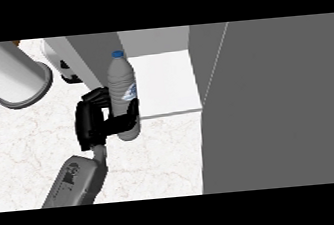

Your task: Pick up the bottled water, place it into the cabinet and close the cabinet

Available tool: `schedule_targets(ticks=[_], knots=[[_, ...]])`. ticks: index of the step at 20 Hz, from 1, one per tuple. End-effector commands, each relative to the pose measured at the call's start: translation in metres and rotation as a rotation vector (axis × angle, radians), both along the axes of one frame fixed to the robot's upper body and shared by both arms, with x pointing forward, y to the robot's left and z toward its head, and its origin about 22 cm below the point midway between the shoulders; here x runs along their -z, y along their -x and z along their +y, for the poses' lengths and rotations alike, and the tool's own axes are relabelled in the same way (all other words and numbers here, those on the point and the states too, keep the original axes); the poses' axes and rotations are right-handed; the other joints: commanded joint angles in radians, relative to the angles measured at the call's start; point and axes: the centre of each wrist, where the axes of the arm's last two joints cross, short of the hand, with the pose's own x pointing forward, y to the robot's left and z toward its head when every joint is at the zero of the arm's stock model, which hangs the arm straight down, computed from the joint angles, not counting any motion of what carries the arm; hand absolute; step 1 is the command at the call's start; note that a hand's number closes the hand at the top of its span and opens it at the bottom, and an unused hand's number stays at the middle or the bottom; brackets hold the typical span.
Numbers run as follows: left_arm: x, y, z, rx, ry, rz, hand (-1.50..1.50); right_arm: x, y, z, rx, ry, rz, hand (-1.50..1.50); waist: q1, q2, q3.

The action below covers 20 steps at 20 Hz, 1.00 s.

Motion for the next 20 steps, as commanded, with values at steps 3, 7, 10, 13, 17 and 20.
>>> schedule_targets(ticks=[3, 7, 10, 13, 17, 20], knots=[[-0.046, -0.057, -0.031, 0.081, -0.136, -0.029, 1.50, 0.000, -0.002, -0.001, -0.016, 0.002, 0.005, -1.50, -0.054, 0.031, 0.007], [-0.034, -0.057, -0.024, 0.024, -0.194, -0.020, 1.50, 0.000, -0.010, -0.003, -0.021, 0.007, -0.003, -1.50, -0.055, 0.037, 0.006], [-0.031, -0.057, -0.013, -0.014, -0.286, -0.028, 1.50, 0.003, -0.005, -0.003, -0.035, 0.019, 0.003, -1.50, -0.064, 0.032, 0.008], [-0.015, -0.053, -0.010, -0.052, -0.329, 0.002, 1.50, 0.001, -0.007, 0.002, -0.039, 0.010, -0.014, -1.50, -0.068, 0.036, 0.006], [-0.011, -0.055, 0.000, -0.109, -0.401, 0.001, 1.50, 0.007, -0.007, 0.000, -0.036, 0.018, 0.005, -1.50, -0.067, 0.038, 0.007], [-0.019, -0.060, 0.000, -0.131, -0.406, -0.008, -1.50, 0.000, -0.009, 0.000, -0.040, 0.003, -0.013, -1.50, -0.072, 0.040, 0.006]])
